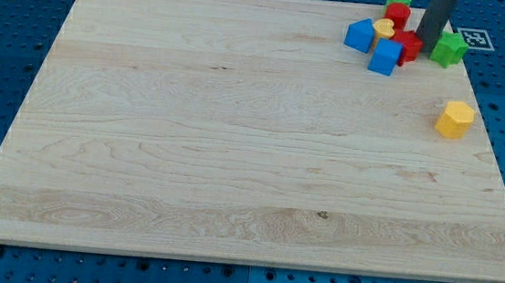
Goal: Move your arm to the top right
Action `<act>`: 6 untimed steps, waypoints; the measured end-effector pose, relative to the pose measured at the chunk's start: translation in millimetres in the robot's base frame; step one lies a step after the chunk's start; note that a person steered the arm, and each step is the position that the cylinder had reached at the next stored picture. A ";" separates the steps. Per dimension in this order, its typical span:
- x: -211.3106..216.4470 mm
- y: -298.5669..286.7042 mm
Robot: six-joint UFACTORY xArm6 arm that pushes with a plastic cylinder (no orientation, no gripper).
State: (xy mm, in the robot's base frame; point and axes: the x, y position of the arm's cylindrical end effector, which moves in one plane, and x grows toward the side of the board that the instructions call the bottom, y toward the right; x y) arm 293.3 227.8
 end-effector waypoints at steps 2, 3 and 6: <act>7.1 -22.7; 53.2 28.9; -4.7 111.4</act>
